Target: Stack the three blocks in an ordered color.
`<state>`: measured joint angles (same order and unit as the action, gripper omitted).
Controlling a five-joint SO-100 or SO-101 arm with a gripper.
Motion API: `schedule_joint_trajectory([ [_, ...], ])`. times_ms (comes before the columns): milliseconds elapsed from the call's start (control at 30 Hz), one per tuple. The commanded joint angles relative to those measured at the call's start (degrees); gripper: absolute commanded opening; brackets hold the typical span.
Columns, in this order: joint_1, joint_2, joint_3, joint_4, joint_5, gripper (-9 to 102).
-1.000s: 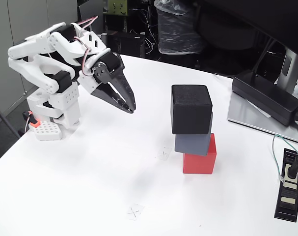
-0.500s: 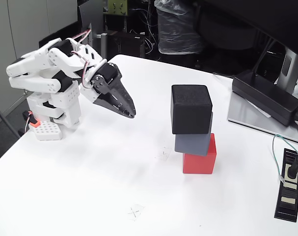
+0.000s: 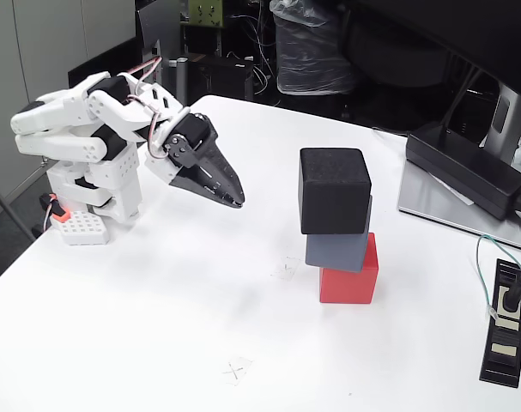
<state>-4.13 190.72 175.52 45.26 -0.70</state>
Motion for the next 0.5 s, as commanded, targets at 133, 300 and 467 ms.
schedule_joint_trajectory([
  [133, -0.2, 0.4, 0.2, -1.6, 0.7, -1],
  [300, -0.2, 0.4, 0.2, -1.8, 0.4, 0],
  [467, -0.2, 0.4, 0.2, -1.8, 0.2, 0],
])
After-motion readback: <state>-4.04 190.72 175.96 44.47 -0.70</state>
